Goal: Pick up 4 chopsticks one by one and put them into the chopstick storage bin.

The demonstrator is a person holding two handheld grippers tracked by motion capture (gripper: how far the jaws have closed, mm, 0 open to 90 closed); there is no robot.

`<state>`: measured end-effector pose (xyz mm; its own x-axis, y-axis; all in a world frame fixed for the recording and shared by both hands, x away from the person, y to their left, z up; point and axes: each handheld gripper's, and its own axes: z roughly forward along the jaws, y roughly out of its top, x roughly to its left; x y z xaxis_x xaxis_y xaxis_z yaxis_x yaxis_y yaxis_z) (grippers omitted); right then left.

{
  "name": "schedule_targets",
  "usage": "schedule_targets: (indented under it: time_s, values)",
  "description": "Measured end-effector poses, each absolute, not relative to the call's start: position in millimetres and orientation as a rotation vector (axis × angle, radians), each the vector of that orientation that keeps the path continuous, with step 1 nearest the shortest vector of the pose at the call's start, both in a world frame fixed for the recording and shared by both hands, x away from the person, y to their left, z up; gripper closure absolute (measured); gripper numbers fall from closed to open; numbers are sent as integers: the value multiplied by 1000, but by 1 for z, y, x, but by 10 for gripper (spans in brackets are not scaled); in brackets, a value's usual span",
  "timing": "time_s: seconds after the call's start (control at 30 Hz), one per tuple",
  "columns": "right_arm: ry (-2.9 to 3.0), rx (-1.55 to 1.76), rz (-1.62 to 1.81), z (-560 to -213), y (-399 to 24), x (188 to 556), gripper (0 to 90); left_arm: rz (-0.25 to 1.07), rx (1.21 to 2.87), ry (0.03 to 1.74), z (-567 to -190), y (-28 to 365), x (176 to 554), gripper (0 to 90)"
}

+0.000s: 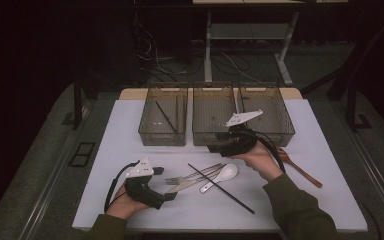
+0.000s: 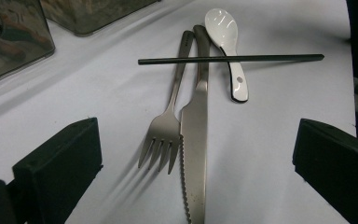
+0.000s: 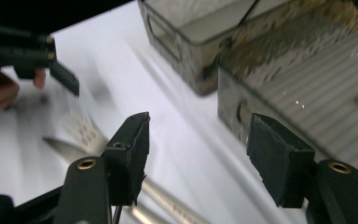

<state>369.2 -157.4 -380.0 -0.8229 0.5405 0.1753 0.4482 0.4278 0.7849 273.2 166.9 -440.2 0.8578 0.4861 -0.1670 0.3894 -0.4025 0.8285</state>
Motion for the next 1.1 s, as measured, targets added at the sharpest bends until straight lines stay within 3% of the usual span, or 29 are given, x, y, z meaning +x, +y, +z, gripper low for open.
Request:
schedule_targets:
  time_s: [0.77,1.1]
  values:
    - [2635,895,1238,-404,-204,311,387,128,2039,631,-438,166,272,4]
    - [2714,879,1161,-414,-202,296,454,131,2037,633,-438,167,271,4]
